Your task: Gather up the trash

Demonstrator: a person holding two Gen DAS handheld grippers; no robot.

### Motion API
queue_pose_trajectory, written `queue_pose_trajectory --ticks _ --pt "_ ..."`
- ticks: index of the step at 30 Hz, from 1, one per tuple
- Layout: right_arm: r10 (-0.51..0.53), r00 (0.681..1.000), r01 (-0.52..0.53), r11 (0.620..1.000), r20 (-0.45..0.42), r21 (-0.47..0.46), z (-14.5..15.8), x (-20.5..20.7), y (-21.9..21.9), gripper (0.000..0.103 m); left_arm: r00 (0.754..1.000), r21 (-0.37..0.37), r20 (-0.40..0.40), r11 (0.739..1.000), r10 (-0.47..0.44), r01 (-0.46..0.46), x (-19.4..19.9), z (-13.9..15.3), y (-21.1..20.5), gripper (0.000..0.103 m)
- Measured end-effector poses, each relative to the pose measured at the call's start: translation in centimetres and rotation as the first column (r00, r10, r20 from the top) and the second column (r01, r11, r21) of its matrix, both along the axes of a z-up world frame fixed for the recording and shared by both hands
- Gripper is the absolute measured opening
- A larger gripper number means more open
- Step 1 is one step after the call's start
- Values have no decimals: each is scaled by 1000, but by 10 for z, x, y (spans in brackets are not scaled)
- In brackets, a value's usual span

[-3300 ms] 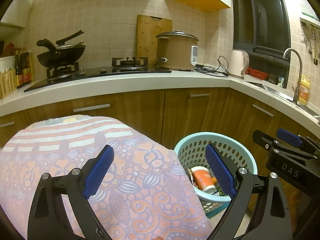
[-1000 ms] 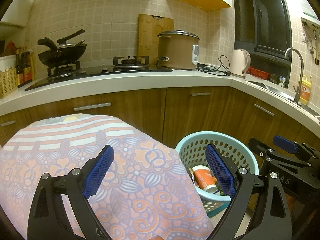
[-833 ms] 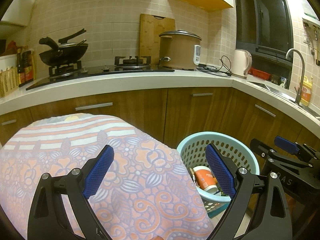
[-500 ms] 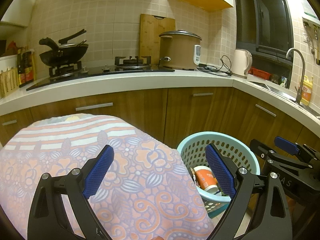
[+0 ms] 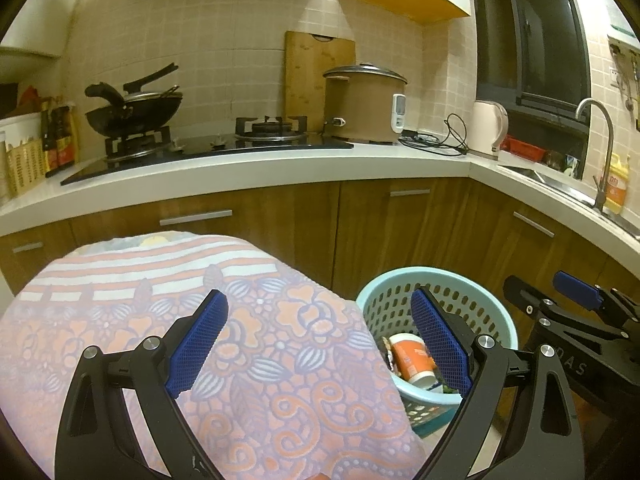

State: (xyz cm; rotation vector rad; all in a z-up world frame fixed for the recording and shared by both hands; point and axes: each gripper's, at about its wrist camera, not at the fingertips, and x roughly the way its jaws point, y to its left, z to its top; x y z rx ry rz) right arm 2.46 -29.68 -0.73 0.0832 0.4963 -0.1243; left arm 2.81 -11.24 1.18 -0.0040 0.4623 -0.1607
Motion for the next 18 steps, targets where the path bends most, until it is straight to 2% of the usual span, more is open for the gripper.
queue_pose_trajectory --ticks 6,9,15,18 --pt "10 1000 -10 1000 22 -4 11 -7 1 68 1000 -8 18 1000 6 -5 -10 9 1 90" --pt "9 999 -9 1000 36 -1 15 -12 -1 68 999 19 19 999 27 -27 -13 11 -1 90" --pt "4 998 -5 1000 70 7 26 -21 -5 69 1000 -24 -17 1000 -1 1 -14 11 2 93" --pt "3 997 -3 1000 75 7 29 -23 -7 69 1000 -16 -23 1000 12 -12 -16 12 0 93"
